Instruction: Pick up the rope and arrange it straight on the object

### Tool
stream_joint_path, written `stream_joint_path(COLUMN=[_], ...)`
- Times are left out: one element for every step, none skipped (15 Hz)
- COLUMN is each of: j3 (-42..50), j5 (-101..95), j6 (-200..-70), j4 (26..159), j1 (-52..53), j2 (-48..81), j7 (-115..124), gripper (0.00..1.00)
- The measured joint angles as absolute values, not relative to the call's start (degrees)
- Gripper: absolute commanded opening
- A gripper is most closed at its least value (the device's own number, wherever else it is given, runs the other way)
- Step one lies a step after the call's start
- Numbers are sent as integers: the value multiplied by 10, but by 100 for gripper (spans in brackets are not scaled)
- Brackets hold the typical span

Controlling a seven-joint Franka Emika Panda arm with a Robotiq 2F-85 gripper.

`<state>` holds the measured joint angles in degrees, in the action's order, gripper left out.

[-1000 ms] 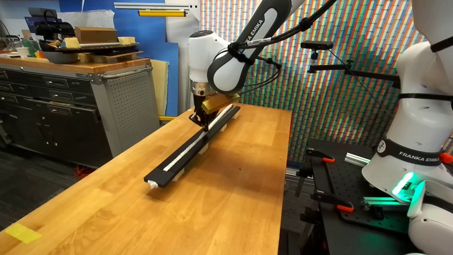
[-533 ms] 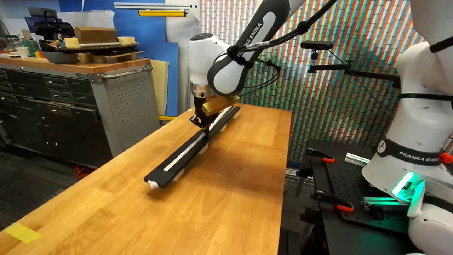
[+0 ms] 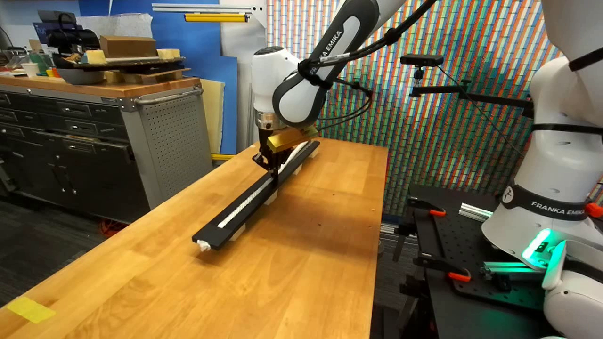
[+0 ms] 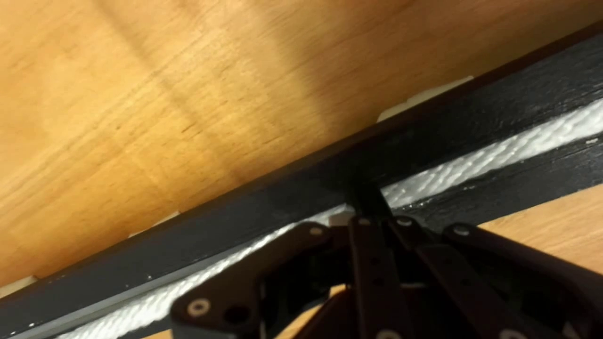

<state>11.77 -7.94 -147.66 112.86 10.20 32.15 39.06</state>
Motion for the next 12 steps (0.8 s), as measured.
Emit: stream_joint_path(j3=[118,118,119,121,123,128,136,146,156,167,177,186], j5=[-79,-79,-80,-81,-84,-90,-99,-109,-119,-129,-137,-146], j6=[-1477,-1477,-1479,-1483,-1491,-1503,-1515,-1528,-1539,-1548,-1554,-1558], j4=[1129,1130,1132,1135,1140,1147,1155,1163,1170,1177,1182,1185], j1=[102,102,103,106,109,113,118,125,132,139,145,151], j2=[321,320,319,317,315,312,309,305,301,296,292,289], j7=[391,391,393,394,399,405,415,427,439,452,464,475], gripper=[0,0,0,0,0,0,0,0,0,0,0,0])
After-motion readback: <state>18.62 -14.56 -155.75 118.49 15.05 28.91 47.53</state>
